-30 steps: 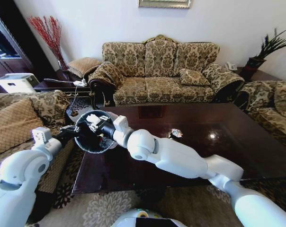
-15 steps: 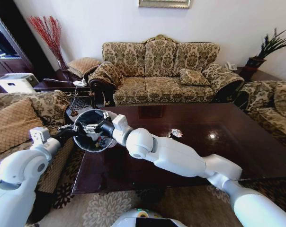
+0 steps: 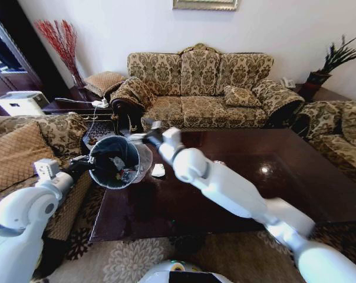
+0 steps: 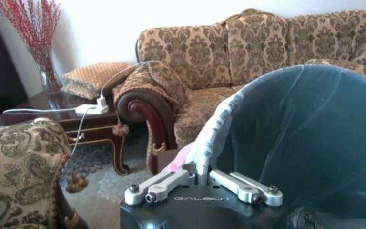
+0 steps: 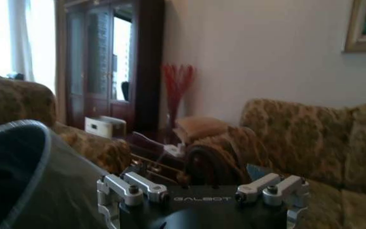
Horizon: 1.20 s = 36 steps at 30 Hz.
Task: Move to the front of the table and place the trash on the table into the trash bin.
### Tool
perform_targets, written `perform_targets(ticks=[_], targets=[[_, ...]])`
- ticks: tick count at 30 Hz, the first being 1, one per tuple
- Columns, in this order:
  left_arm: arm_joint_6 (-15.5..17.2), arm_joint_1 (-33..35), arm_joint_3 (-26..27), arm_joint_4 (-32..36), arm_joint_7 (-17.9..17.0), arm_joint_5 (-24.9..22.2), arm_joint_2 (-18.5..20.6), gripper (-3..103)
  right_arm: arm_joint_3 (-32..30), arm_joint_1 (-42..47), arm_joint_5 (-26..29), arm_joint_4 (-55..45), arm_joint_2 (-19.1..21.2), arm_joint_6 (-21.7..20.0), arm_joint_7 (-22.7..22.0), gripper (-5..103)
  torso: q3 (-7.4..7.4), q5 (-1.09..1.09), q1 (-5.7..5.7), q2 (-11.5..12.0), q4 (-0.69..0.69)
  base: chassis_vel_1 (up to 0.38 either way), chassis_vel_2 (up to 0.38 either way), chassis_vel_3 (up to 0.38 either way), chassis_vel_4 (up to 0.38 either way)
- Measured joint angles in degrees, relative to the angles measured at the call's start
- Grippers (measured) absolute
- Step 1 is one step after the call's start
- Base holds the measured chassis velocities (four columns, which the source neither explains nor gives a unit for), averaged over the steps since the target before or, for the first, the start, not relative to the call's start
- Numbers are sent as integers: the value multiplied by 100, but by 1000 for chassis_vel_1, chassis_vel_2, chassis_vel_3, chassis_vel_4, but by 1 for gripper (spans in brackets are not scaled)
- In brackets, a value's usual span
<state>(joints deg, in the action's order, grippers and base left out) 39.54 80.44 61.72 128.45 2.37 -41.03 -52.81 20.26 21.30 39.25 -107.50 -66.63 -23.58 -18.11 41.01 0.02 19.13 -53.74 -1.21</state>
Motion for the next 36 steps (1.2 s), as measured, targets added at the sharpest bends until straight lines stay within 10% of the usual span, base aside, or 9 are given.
perform_targets(ticks=[14, 36], targets=[[-51, -6, 6, -56, 13, 66, 24, 0, -1234, 2879, -1348, 1540, -98, 900, 730, 100, -1, -2, -2, 0, -1, 0, 0, 0, 0], [-91, 132, -8, 106, 4, 110, -23, 0, -787, 2793, -2714, 2772, -1107, 2025, 1416, 100, -1, -3, -1, 0, -1, 0, 0, 0, 0]])
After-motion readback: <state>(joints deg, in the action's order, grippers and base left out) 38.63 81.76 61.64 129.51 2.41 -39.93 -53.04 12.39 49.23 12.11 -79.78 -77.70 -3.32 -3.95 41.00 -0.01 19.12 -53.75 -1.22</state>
